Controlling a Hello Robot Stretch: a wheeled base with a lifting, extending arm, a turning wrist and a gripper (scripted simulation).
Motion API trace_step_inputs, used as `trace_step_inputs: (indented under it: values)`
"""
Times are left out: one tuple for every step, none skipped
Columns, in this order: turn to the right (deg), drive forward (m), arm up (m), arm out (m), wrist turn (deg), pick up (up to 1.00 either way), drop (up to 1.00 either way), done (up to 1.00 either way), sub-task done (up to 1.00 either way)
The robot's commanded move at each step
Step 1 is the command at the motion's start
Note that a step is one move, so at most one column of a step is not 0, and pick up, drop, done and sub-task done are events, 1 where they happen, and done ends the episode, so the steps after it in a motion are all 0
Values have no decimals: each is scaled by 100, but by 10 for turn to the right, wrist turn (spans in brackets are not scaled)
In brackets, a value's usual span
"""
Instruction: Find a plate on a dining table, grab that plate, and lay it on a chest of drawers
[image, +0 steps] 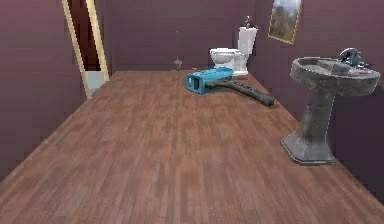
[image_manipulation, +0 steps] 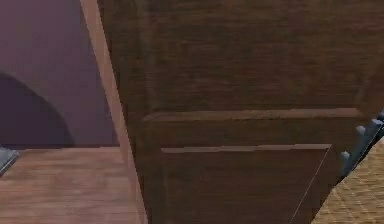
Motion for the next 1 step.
trace_step_inputs:
  values:
    - [0,45,0,0,0,0,0,0,0]
